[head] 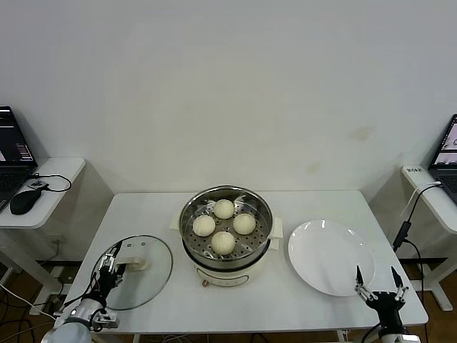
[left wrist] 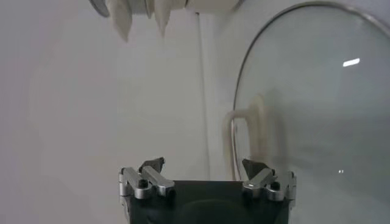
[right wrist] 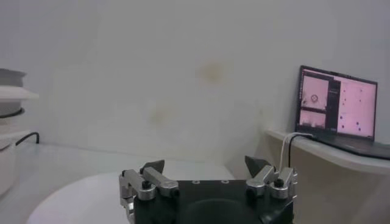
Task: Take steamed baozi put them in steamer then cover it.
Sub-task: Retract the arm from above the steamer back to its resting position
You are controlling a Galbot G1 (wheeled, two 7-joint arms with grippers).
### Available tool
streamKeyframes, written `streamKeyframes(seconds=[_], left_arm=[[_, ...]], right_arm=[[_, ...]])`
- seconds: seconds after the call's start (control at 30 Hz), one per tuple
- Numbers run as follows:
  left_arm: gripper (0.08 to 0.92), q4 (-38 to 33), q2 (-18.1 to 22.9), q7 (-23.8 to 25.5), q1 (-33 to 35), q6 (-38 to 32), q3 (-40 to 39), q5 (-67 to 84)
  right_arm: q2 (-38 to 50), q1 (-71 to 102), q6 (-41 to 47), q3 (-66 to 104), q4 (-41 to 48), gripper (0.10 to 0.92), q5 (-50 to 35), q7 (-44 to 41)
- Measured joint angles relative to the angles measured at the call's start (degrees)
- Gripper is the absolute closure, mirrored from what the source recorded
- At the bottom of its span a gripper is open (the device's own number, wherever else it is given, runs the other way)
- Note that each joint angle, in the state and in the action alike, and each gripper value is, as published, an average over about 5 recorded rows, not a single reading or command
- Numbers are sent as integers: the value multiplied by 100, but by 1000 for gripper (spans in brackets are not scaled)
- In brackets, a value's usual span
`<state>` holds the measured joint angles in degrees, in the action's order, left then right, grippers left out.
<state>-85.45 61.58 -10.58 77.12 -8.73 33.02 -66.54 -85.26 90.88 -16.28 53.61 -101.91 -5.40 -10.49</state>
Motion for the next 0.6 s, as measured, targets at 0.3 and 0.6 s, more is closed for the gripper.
streamKeyframes(seconds=[0.3, 0.6], left_arm=[[179, 184, 54, 12, -199, 18, -94, 128], [368, 257, 34, 71, -290, 34, -134, 268]], right_arm=[[-9, 48, -5, -37, 18, 202, 59, -51], [-9, 42, -15, -73, 99, 203, 86, -63]])
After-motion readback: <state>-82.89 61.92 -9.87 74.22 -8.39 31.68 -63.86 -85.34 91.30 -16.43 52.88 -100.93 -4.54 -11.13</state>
